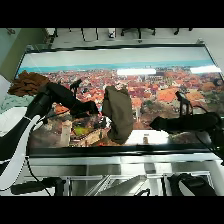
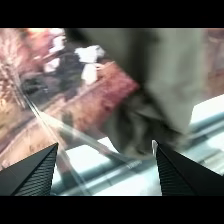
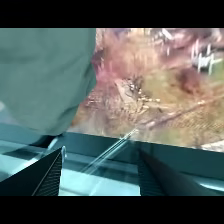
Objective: Fold the shirts.
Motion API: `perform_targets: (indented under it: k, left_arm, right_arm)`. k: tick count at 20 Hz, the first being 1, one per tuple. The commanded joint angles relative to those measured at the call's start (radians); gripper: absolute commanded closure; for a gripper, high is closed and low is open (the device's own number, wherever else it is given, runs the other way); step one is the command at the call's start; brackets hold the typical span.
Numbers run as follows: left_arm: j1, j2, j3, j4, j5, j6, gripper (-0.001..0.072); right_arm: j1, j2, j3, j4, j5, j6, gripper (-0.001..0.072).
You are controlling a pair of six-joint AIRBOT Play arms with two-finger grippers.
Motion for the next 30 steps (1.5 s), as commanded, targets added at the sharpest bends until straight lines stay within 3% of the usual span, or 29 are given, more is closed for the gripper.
perform_targets:
  k: [1,4,8,9,10,11,12,13,14,15,20,26,30]
  left_arm:
    - [-0.001,-0.071,-0.175,-0.169,-0.275,0.096,0.0047]
    - [-0.054,-0.187,-0.121,-0.233,-0.399,0.116,0.0048]
    - [-0.109,-0.312,0.045,-0.216,-0.406,0.125,0.0049]
    - [-0.11,-0.341,0.087,-0.185,-0.39,0.125,0.0086]
    - [-0.109,-0.37,0.127,-0.174,-0.362,0.125,0.0316]
    - [-0.103,-0.39,0.153,-0.177,-0.346,0.125,0.0481]
    - [-0.093,-0.402,0.173,-0.177,-0.34,0.125,0.0608]
    - [-0.089,-0.405,0.186,-0.178,-0.341,0.125,0.0685]
    - [-0.08,-0.401,0.192,-0.178,-0.351,0.125,0.0685]
    - [-0.077,-0.395,0.199,-0.177,-0.353,0.125,0.0685]
    - [-0.026,-0.196,0.206,-0.177,-0.349,0.125,0.0686]
    - [0.068,0.208,0.401,-0.172,-0.297,0.126,0.0686]
    - [0.016,0.35,0.464,-0.019,-0.203,0.103,0.0686]
  right_arm:
    - [0.042,-0.121,-0.094,0.119,0.245,-0.047,0.0195]
    - [0.054,-0.327,-0.029,0.324,0.326,-0.217,0.0195]
    - [0.125,-0.613,0.144,0.348,0.279,-0.261,0.0195]
    - [0.143,-0.669,0.189,0.348,0.25,-0.262,0.0195]
    - [0.158,-0.71,0.225,0.347,0.227,-0.266,0.0196]
    - [0.171,-0.74,0.255,0.348,0.212,-0.268,0.0199]
    - [0.18,-0.755,0.276,0.348,0.205,-0.27,0.0209]
    - [0.185,-0.758,0.29,0.348,0.204,-0.285,0.0287]
    - [0.186,-0.756,0.303,0.351,0.202,-0.309,0.0532]
    - [0.186,-0.751,0.314,0.351,0.199,-0.32,0.0684]
    - [0.149,-0.612,0.452,0.355,0.085,-0.335,0.0688]
    - [-0.005,-0.214,0.78,0.35,0.028,-0.344,0.0688]
    - [-0.037,-0.063,0.794,0.28,-0.068,-0.346,0.0688]
